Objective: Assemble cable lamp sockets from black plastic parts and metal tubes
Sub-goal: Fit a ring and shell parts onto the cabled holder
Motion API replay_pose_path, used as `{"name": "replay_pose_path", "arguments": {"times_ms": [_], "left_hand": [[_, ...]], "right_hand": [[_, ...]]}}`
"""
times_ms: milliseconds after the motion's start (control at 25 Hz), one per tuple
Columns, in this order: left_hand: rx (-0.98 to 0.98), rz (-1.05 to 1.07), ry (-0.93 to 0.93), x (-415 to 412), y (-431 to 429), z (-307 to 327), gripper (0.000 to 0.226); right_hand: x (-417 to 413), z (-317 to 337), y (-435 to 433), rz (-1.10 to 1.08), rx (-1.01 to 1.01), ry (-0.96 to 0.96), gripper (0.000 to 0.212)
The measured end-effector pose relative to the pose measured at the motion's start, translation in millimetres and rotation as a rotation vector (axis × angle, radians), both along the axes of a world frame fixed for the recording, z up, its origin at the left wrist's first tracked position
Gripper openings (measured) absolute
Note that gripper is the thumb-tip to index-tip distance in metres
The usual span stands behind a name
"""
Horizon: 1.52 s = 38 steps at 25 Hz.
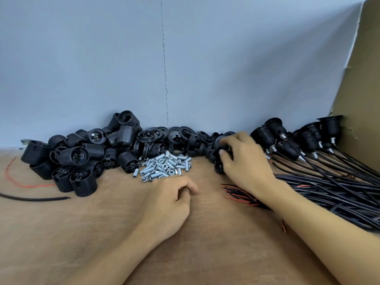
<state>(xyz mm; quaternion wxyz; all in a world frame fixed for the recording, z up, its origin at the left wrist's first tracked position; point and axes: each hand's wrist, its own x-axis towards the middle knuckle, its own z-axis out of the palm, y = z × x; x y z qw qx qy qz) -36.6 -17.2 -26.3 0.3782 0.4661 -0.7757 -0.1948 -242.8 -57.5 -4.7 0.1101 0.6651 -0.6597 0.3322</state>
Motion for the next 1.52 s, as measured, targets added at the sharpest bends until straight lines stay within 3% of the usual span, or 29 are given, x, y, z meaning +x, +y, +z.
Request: {"name": "replay_pose_path", "arguments": {"times_ms": [160, 360, 560, 680, 880, 1080, 1240, 1520], "left_hand": [[0.003, 0.01, 0.005, 0, -1, -1, 0.034], [-0.019, 0.123, 0.065, 0, -8, -7, 0.031], [-0.017, 0.316, 0.159, 11, -18, -8, 0.041], [-0.003, 0.371, 0.099, 21, -21, -8, 0.039], [0.01, 0.379, 0.013, 20, -24, -9, 0.027], [0.034, 0.346, 0.012, 19, -23, -9, 0.024], [0.019, 0.342, 0.006, 21, -21, -10, 0.027], [0.014, 0.378, -0.062, 26, -22, -8, 0.018]], "right_hand": [[11, -16, 6, 0.107, 0.152, 0.078, 0.03], [11, -12, 11, 0.204, 0.194, 0.018, 0.027], [41, -3, 25, 0.462, 0.258, -0.383, 0.022], [57, -7, 34, 0.585, 0.318, -0.242, 0.023], [61, -9, 33, 0.522, 0.251, -0.483, 0.015], [69, -13, 33, 0.503, 0.237, -0.239, 0.02], [65, -14, 31, 0.504, 0.238, -0.303, 0.018], [47, -17, 21, 0.188, 0.119, -0.301, 0.024]]}}
